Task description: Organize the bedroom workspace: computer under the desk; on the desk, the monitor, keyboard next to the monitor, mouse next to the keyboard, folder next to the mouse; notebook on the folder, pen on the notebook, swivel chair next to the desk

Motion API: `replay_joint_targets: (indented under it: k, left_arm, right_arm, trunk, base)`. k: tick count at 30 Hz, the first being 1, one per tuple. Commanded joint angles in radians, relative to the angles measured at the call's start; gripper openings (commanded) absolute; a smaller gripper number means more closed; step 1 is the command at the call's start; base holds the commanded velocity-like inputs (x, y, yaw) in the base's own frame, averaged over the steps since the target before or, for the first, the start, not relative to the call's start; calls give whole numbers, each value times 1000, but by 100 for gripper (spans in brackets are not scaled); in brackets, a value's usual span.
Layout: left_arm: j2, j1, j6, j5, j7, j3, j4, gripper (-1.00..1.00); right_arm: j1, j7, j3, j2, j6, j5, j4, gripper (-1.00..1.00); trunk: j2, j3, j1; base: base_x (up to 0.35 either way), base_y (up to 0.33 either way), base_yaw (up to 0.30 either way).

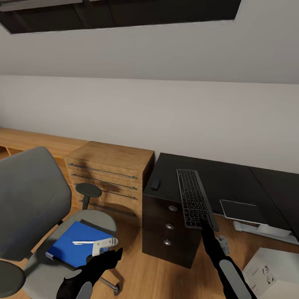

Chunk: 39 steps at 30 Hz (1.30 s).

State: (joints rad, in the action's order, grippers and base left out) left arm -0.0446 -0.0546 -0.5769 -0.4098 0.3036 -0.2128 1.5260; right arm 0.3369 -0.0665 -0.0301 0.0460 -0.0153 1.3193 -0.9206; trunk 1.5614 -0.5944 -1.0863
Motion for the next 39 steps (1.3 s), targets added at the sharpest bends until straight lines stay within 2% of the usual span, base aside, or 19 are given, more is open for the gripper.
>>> replay_joint_targets:
  k: [1,17,24,35,36,39]
  left_arm:
    - [0,-1,-3,-11,9,-1,1,100]
    - [0,-1,-3,-11,9,-2,0,100]
    - [0,-1,-3,-11,9,-1,0,100]
    - [0,-1,-3,-11,9,-2,0,100]
    - [0,-1,-3,-11,9,-2,0,100]
    - [0,-1,-3,-11,9,-2,-1,100]
  right_arm:
    - [0,-4,-1,0,-2,11,0,100]
    - [-1,-11,4,0,-2,9,-8,100]
    - [0,-54,7,-1,-2,9,-9,100]
    - [-1,-58,7,0,-2,9,-9,100]
    - [-1,-58,7,0,-2,9,-9,-100]
    - [0,-58,6,0,-1,9,-9,-100]
  trunk:
    - [1,-1,0]
    - [1,-1,0]
    - [1,-1,0]
    - [1,-1,0]
    - [1,-1,0]
    - [1,-1,0]
  base:
    - [19,18,0]
    - [3,3,0]
    - [0,0,0]
    - [0,0,0]
    - [0,0,0]
    - [0,0,0]
